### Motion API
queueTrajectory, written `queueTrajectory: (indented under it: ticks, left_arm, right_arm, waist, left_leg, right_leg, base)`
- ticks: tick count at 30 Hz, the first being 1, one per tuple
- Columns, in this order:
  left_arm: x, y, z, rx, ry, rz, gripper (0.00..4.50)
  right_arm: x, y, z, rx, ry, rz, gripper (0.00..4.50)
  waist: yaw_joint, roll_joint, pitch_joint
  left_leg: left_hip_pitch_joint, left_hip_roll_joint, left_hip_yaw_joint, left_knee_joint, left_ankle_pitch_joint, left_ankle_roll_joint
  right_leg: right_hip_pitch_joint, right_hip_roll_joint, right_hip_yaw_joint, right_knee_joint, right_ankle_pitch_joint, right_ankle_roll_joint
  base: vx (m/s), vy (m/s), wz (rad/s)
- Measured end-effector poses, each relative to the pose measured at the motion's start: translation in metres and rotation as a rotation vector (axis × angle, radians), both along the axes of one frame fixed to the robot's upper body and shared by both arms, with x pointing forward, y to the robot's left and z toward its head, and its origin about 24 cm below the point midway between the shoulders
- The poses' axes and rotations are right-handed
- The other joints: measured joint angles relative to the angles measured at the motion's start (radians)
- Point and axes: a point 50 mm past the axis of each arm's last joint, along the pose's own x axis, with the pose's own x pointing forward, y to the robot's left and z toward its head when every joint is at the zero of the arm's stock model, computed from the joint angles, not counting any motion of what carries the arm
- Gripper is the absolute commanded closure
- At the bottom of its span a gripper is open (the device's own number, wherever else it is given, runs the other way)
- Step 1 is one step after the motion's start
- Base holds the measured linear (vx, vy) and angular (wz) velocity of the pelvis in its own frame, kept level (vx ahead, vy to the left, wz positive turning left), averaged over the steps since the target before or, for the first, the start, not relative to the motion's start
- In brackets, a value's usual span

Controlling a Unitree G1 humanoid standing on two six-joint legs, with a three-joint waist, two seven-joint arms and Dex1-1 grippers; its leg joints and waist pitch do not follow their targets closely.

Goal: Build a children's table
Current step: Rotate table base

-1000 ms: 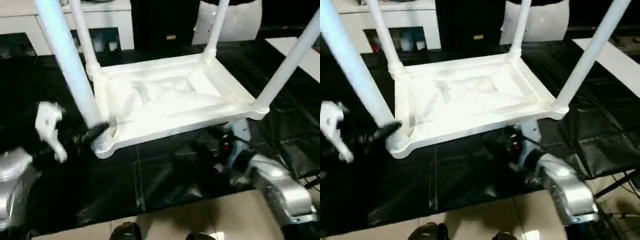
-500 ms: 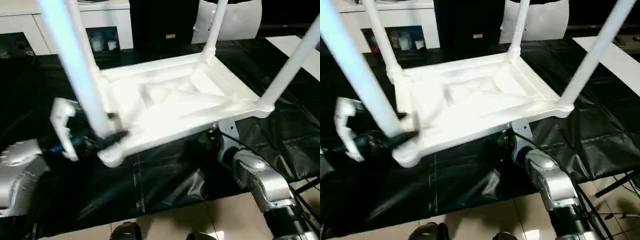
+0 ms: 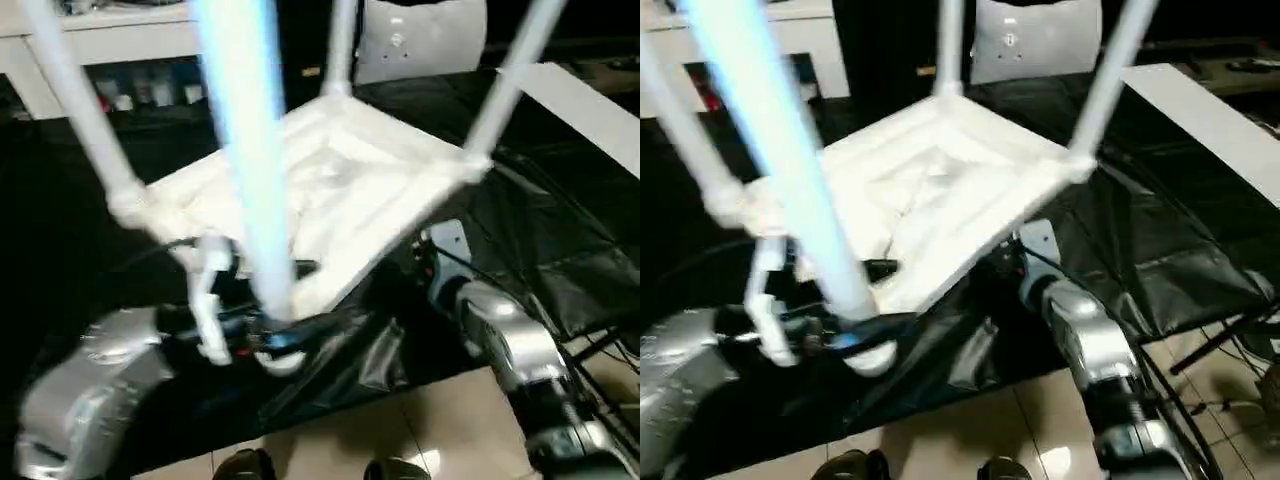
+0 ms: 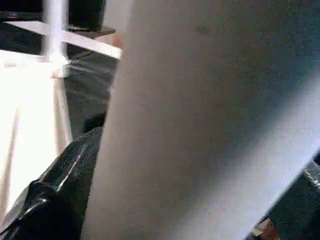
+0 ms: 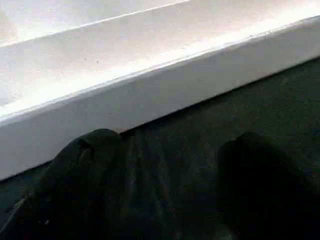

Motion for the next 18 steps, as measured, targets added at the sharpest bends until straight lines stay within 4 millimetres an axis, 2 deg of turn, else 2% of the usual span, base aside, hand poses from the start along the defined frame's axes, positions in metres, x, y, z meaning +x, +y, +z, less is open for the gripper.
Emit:
queueTrajectory:
  ticks: [9, 12, 18]
  left_arm:
    - [-0.002, -0.034, 0.005, -0.061, 0.000, -0.062, 0.05]
    - [0.002, -0.054, 0.006, -0.085, -0.009, -0.077, 0.05]
    - [0.003, -0.072, 0.008, -0.102, -0.031, -0.115, 0.05]
  right_arm:
    - [0.008, 0.019, 0.004, 0.016, -0.017, 0.050, 0.00]
    - [0.013, 0.025, 0.006, 0.002, -0.032, 0.064, 0.00]
    - [0.013, 0.042, 0.008, 0.026, -0.043, 0.120, 0.00]
  waist:
    - [0.000, 0.000, 0.000]
    - [-0.003, -0.001, 0.001]
    - [0.000, 0.000, 0.001]
  left_leg:
    - [-0.001, 0.005, 0.001, 0.000, 0.000, 0.000]
    - [-0.001, 0.005, 0.002, 0.000, 0.000, 0.000]
    - [-0.001, 0.006, 0.002, -0.003, 0.001, -0.001]
  right_leg:
    - [-0.001, 0.005, 0.000, -0.003, 0.001, -0.002]
    - [-0.001, 0.005, 0.001, -0.003, 0.001, -0.002]
    - [-0.002, 0.005, 0.000, -0.003, 0.001, -0.002]
  base:
    - [0.000, 0.000, 0.00]
    - [0.000, 0.000, 0.00]
    - [0.000, 0.000, 0.00]
